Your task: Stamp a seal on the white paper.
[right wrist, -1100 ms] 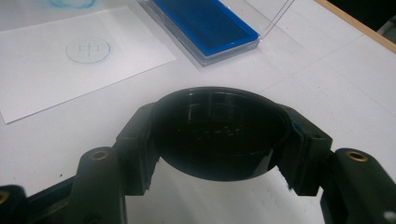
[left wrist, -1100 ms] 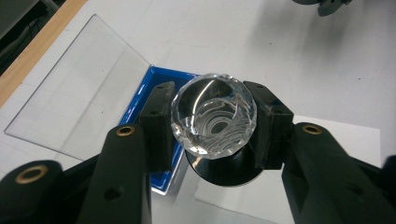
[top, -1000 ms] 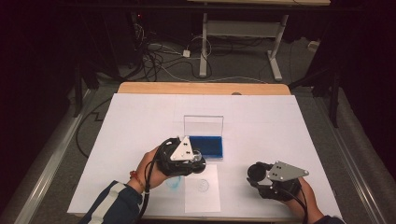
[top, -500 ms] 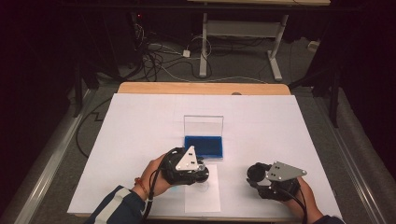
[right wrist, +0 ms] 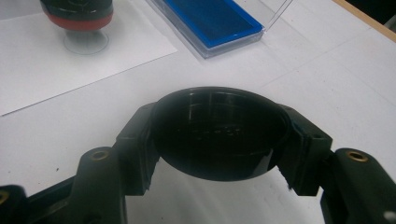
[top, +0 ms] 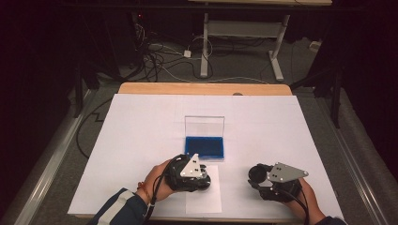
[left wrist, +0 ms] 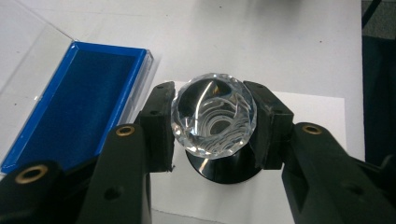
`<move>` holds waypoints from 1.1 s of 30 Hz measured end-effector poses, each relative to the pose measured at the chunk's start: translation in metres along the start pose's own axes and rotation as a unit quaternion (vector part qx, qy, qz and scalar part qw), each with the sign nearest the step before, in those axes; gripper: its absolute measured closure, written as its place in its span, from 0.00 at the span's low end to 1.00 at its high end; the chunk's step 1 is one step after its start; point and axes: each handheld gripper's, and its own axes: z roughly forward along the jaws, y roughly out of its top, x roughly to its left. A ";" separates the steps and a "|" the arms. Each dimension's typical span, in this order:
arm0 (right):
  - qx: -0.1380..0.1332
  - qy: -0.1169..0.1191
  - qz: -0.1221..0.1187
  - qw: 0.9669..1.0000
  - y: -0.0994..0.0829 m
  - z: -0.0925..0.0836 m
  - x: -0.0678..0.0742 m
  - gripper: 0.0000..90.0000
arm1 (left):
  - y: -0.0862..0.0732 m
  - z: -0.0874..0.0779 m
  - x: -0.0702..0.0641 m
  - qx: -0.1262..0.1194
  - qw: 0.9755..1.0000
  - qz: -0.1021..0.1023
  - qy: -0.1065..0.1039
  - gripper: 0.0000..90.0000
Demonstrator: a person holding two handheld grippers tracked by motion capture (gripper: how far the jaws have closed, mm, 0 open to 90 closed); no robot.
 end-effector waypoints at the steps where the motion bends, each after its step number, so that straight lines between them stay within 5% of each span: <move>1: 0.000 0.000 -0.001 1.000 0.000 0.000 0.000 0.43 | 0.000 0.001 -0.001 0.003 1.000 0.002 -0.001 0.61; 21: 0.007 0.006 -0.005 1.000 0.000 0.001 0.002 0.43 | -0.005 0.015 -0.003 0.019 1.000 0.010 -0.001 0.61; 33: 0.012 0.010 -0.008 1.000 0.000 0.003 0.004 0.43 | -0.010 0.017 -0.005 0.011 1.000 -0.006 -0.007 0.61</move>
